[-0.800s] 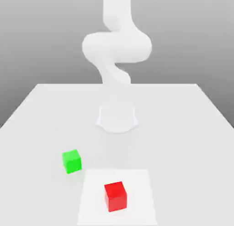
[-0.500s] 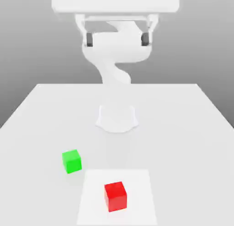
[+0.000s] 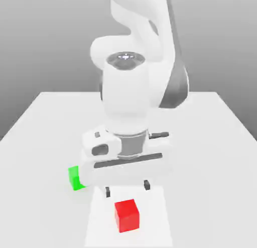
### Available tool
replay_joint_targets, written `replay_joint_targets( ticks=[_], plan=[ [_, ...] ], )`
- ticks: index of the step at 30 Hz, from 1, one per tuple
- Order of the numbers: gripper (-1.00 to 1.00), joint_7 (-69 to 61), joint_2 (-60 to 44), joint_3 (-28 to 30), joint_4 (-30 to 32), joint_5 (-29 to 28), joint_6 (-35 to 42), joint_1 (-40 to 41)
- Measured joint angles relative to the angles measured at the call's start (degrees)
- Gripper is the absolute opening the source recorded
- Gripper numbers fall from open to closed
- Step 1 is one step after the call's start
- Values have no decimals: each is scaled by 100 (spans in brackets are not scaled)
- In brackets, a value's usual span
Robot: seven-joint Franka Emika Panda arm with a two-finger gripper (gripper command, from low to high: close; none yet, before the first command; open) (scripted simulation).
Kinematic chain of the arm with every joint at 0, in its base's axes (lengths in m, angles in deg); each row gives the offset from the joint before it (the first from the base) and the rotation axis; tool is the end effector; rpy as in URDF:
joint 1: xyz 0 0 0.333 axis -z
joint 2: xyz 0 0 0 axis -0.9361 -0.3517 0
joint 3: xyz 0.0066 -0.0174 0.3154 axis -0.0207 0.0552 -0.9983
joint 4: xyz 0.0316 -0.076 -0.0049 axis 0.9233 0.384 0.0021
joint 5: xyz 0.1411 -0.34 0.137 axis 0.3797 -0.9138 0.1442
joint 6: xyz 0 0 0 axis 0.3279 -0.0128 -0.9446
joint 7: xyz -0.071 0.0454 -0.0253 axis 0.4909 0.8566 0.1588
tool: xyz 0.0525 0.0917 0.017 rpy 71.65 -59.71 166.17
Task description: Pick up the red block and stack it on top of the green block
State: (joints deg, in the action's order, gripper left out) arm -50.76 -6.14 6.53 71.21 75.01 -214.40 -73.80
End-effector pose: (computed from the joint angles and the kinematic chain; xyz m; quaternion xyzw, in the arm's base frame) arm 0.4365 -0.0040 0.1955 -0.9675 0.2529 -0.0031 0.0011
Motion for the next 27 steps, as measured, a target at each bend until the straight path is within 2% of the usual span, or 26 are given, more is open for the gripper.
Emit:
replay_joint_targets(
  ticks=[3,4,11,17,27],
  plan=[
    [0,-96,-622,-109,-76,117,-512,84],
    [-100,-122,-798,-148,-101,149,-661,116],
    [-100,-115,-827,-161,-104,140,-681,128],
    [-100,82,272,-27,108,-122,200,128],
    [-100,986,2283,712,1704,-1011,602,1744]
  ],
)
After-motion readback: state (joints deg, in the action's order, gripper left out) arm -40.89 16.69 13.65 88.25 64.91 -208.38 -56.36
